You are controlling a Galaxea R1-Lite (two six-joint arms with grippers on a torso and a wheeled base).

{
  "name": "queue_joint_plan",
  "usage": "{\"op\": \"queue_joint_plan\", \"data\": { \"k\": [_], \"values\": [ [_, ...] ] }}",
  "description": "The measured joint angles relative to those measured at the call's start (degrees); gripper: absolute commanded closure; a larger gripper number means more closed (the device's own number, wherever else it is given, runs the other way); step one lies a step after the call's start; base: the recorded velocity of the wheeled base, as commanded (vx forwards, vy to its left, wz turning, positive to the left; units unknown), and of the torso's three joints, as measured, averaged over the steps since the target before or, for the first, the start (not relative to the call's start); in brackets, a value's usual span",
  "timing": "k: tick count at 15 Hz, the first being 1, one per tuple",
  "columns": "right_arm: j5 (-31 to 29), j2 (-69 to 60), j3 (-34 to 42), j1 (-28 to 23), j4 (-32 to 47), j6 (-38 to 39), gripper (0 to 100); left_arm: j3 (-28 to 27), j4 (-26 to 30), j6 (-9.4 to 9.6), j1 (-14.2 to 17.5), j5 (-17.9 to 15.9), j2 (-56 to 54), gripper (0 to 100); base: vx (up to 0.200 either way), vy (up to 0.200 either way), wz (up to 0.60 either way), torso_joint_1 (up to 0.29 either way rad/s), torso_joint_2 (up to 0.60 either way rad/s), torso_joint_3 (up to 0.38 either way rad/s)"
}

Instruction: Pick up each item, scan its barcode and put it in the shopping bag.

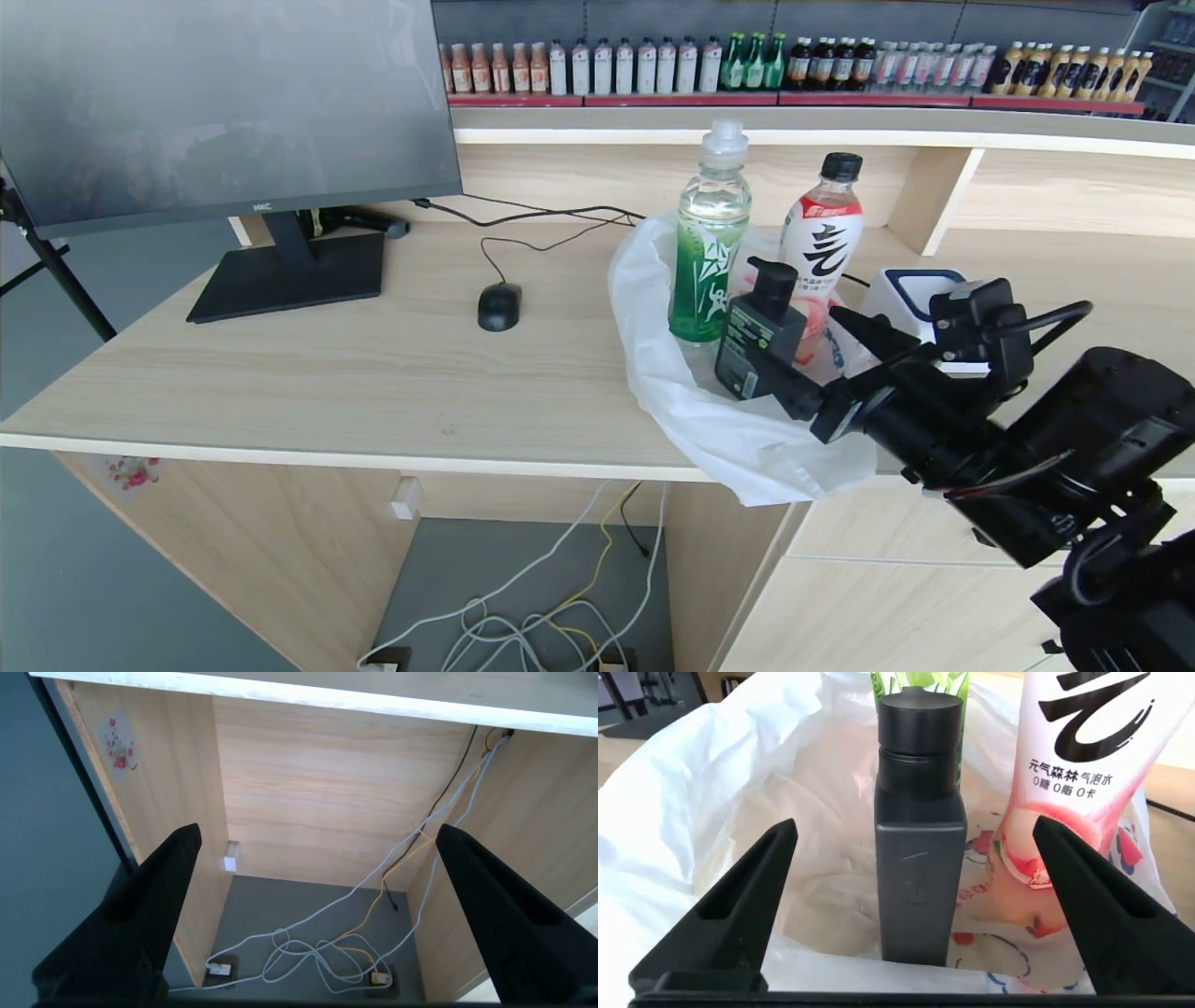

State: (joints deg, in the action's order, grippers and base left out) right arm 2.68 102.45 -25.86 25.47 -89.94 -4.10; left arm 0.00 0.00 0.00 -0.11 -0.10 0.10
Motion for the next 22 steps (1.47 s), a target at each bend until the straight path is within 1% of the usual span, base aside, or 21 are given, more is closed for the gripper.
{"op": "queue_joint_plan", "data": {
  "k": [2, 6, 7, 8, 10, 13, 15, 16, 18, 19, 21, 22],
  "values": [
    [0.0, -5.24, 5.41, -1.19, 0.0, 0.0, 0, 0.0, 0.0, 0.0, 0.01, 0.0, 0.0, 0, 0.0, 0.0, 0.0, 0.0, 0.0, 0.0],
    [-0.11, -19.26, 19.47, -5.85, 0.06, 0.84, 0, 0.0, 0.0, 0.0, 0.01, 0.0, 0.0, 0, 0.0, 0.0, 0.0, 0.0, 0.0, 0.0],
    [-0.45, -23.02, 21.81, -6.86, 0.79, 1.12, 0, 0.0, 0.0, 0.0, 0.01, 0.0, 0.0, 0, 0.0, 0.0, 0.0, 0.0, 0.0, 0.0],
    [-0.99, -26.84, 23.32, -7.74, 3.54, 1.23, 0, 0.0, 0.0, 0.0, 0.01, 0.0, 0.0, 0, 0.0, 0.0, 0.0, 0.0, 0.0, 0.0],
    [-1.9, -35.23, 24.87, -8.87, 14.51, 0.95, 0, 0.0, 0.0, 0.0, 0.01, 0.0, 0.0, 0, 0.0, 0.0, 0.0, 0.0, 0.0, 0.0],
    [-2.36, -51.46, 25.39, -9.48, 37.36, -1.54, 0, 0.0, 0.0, 0.0, 0.01, 0.0, 0.0, 0, 0.0, 0.0, 0.0, 0.0, 0.0, 0.0],
    [-2.5, -65.3, 24.3, -9.64, 57.05, -3.45, 0, 0.0, 0.0, 0.0, 0.01, 0.0, 0.0, 0, 0.0, 0.0, 0.0, 0.0, 0.0, 0.0],
    [-2.61, -72.9, 23.22, -9.68, 68.44, -4.46, 0, 0.0, 0.0, 0.0, 0.01, 0.0, 0.0, 0, 0.0, 0.0, 0.0, 0.0, 0.0, 0.0],
    [-3.12, -85.66, 20.52, -9.4, 88.69, -7.84, 0, 0.0, 0.0, 0.0, 0.01, 0.0, 0.0, 0, 0.0, 0.0, 0.0, 0.0, 0.0, 0.0],
    [-3.47, -90.91, 19.16, -9.07, 95.14, -9.75, 0, 0.0, 0.0, 0.0, 0.01, 0.0, 0.0, 0, 0.0, 0.0, 0.0, 0.0, 0.0, 0.0],
    [-3.85, -97.31, 18.33, -8.52, 96.56, -11.42, 0, 0.0, 0.0, 0.0, 0.0, 0.0, 0.0, 0, 0.0, 0.0, 0.0, 0.0, 0.0, 0.0],
    [-3.85, -99.26, 19.49, -8.22, 96.43, -11.58, 0, 0.0, 0.0, 0.0, 0.0, 0.0, 0.0, 0, 0.0, 0.0, 0.0, 0.0, 0.0, 0.0]
  ]
}}
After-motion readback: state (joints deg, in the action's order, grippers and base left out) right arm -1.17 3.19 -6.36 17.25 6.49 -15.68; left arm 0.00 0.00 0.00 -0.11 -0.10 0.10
